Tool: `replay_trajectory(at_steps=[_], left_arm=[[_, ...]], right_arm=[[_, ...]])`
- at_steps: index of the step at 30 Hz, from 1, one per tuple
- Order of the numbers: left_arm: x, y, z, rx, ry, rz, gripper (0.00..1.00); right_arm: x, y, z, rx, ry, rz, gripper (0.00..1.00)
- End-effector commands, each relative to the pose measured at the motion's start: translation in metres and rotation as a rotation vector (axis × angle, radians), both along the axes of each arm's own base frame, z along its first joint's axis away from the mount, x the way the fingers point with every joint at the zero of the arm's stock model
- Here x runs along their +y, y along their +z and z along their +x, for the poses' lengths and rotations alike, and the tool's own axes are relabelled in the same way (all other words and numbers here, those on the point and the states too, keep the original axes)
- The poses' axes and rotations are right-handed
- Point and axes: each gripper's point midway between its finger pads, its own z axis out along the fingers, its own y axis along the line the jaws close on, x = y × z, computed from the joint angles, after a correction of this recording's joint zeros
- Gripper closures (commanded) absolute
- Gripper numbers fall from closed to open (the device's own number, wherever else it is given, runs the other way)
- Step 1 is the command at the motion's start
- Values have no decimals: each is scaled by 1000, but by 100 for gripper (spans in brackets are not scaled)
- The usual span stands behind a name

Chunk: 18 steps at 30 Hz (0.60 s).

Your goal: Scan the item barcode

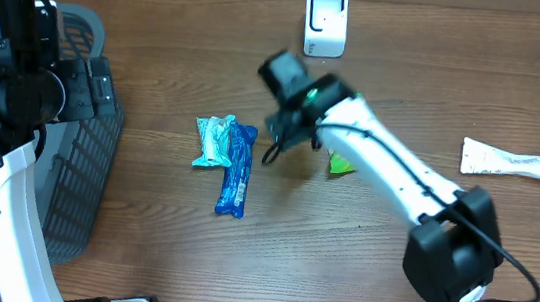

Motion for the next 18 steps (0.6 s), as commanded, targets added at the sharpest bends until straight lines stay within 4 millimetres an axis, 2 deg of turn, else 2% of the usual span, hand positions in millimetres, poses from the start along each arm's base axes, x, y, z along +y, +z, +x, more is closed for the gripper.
replay_trajectory(at_steps=[1,4,6,8,12,18], left_arm=[[3,5,1,-12,-1,13,0],[2,5,1,-12,-1,13,1],[3,5,1,-12,-1,13,0],[2,5,1,-12,-1,13,0],[3,5,1,-12,-1,13,0],[3,5,1,-12,-1,13,0]], right_arm=[[-32,34,27,-17,-96,78,15],[-70,28,39,13,-179,67,14],[-93,13,42,63,-222,75,14],[-105,-3,41,121,-201,100,14],[-117,-38,38,209,-187,143,20],[-111,-63,35,208,-157,138,20]])
